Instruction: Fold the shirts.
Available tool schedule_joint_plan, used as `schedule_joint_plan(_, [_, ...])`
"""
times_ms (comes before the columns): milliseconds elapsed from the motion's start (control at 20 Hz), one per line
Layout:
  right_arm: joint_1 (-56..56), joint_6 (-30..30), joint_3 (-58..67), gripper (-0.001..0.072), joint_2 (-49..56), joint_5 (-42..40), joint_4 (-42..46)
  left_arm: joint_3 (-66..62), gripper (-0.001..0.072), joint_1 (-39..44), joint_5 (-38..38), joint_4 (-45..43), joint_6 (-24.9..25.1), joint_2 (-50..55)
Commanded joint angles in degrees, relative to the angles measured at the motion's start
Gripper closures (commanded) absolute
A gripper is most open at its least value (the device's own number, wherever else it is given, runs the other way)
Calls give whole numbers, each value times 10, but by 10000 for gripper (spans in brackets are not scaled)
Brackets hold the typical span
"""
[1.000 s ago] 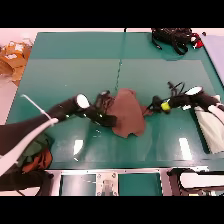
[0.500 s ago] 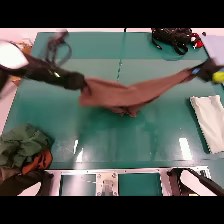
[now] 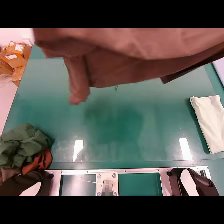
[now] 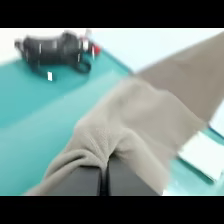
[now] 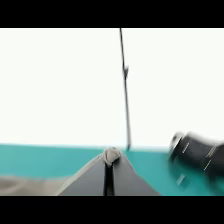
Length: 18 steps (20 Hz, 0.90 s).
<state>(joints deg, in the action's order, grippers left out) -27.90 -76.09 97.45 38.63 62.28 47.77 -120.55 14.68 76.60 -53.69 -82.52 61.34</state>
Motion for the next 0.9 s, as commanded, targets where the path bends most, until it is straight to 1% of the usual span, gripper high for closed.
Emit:
schedule_joint_plan(0, [-1, -4, 34, 696, -12, -21, 40, -39, 680, -1, 2, -26, 1, -7])
schedule_joint_plan(100, [-1, -3, 14, 696, 1, -21, 39, -11, 679, -4, -9, -69, 1, -5])
schedule_joint_plan(250, [0, -1, -56, 696, 29, -23, 37, 75, 679, -6, -27, -115, 7, 9])
schedule_joint_plan(350, [10, 8, -128, 696, 60, -30, 33, 115, 679, -6, -29, -128, 25, 58])
schedule_joint_plan(500, [54, 33, -254, 695, 134, -74, 33, 128, 679, -6, -31, -127, 83, 186])
schedule_joint_plan(600, [88, 33, -324, 695, 207, -121, 33, 128, 678, -6, -44, -119, 108, 292])
schedule_joint_plan(750, [129, 32, -384, 695, 347, -195, 33, 128, 678, -6, -81, -114, 110, 440])
schedule_joint_plan(800, [135, 25, -385, 695, 393, -197, 32, 128, 677, -6, -93, -115, 110, 471])
schedule_joint_plan(850, [136, 16, -384, 695, 426, -198, 31, 128, 659, -6, -107, -115, 108, 494])
